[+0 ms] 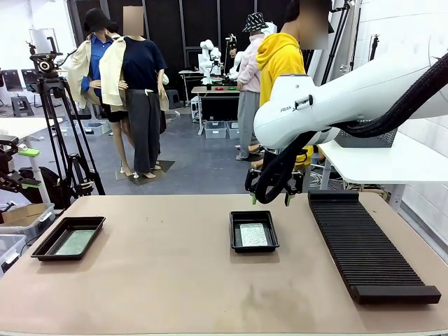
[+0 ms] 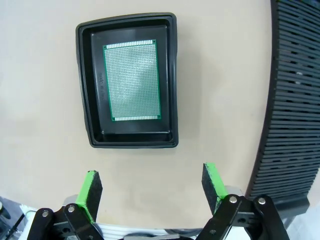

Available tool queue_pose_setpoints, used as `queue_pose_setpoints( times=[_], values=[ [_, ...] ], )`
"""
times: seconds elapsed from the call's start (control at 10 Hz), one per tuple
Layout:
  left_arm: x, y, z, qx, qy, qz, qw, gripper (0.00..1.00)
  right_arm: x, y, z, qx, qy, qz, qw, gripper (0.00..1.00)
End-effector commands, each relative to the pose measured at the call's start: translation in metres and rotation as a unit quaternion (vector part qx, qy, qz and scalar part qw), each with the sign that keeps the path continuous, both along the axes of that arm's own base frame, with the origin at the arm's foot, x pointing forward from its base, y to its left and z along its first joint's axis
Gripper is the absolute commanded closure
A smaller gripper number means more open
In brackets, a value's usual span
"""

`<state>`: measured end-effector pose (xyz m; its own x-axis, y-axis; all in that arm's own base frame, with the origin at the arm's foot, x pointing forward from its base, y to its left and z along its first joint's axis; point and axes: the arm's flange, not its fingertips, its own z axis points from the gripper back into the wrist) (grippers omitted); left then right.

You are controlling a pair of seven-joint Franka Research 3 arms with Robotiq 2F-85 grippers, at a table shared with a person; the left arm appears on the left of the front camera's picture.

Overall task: Inspect and transfer BCBs to ESD trays.
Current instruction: Pick up the ESD tray and place it on the left side of the table.

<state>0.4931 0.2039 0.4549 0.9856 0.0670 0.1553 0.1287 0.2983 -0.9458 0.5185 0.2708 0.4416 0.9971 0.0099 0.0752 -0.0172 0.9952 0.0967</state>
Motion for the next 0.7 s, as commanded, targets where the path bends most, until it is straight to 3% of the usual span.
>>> queue_pose_setpoints(
  times=[0.0, 0.2, 0.6],
  values=[
    [0.000, 0.001, 0.001, 0.002, -0.001, 0.004, 1.000, 0.00, 0.000, 0.000, 0.001, 0.001, 0.000, -0.001, 1.000, 0.00],
    [0.000, -0.012, 0.004, -0.007, -0.011, -0.014, 1.000, 0.00, -0.002, -0.010, 0.006, 0.015, -0.009, -0.010, 1.000, 0.00],
    [0.009, -0.084, 0.054, 0.028, -0.004, -0.047, 0.998, 0.00, -0.031, -0.078, 0.025, 0.092, -0.031, -0.014, 0.995, 0.00]
  ],
)
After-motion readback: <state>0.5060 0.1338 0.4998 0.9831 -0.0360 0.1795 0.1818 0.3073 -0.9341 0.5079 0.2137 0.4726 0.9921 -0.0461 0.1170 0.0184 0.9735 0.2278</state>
